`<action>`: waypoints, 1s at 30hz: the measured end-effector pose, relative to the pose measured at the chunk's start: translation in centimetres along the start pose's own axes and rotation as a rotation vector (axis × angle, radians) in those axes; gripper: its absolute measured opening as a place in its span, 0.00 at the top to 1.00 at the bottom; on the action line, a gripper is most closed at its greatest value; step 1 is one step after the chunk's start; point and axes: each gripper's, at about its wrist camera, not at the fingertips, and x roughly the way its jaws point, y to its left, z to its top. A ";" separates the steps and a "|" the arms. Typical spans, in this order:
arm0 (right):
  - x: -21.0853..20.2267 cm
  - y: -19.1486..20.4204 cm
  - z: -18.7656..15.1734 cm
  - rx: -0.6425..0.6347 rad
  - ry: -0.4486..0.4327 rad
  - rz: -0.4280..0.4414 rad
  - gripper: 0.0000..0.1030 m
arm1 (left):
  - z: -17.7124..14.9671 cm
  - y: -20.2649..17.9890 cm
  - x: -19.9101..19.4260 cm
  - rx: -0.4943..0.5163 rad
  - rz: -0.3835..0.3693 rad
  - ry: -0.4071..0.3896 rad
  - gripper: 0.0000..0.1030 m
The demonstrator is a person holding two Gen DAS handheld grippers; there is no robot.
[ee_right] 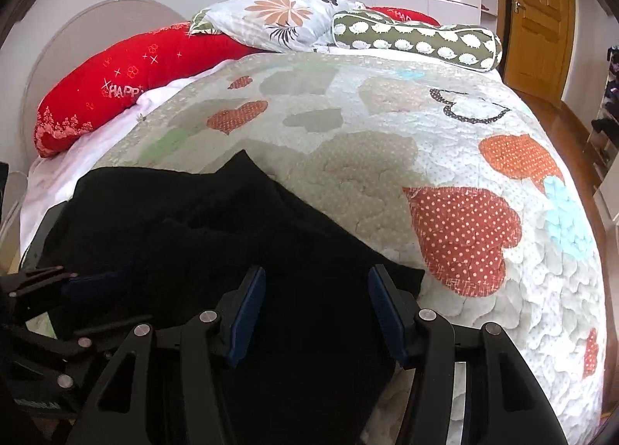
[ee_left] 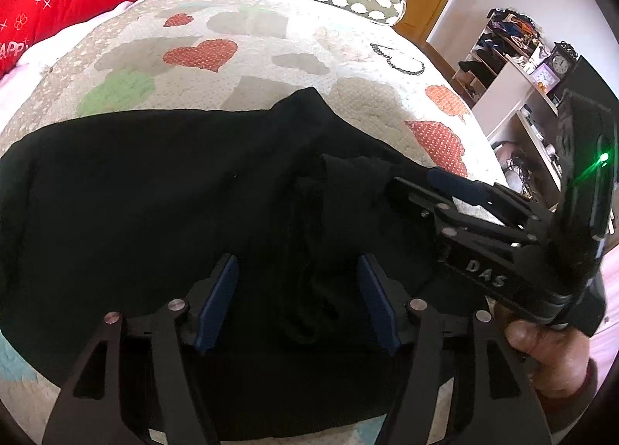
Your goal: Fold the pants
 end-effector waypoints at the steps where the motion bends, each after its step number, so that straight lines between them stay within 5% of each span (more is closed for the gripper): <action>1: -0.5 0.0 0.1 0.004 0.000 0.005 0.45 | -0.1 0.1 -0.1 0.000 -0.002 -0.001 0.38; 8: -3.5 1.1 -1.4 -0.025 -0.004 0.019 0.41 | -0.4 0.4 -0.7 -0.013 0.000 -0.016 0.38; 13: -1.9 1.4 -3.2 -0.024 0.040 -0.003 0.40 | -0.7 0.5 -0.9 -0.026 -0.006 -0.024 0.38; 22: -3.5 3.0 -0.9 -0.046 0.003 0.037 0.40 | -1.3 1.9 -3.3 -0.054 0.011 -0.055 0.35; 30: -0.3 4.8 0.3 -0.083 0.039 0.051 0.39 | -1.9 4.6 -5.4 -0.103 0.051 -0.092 0.33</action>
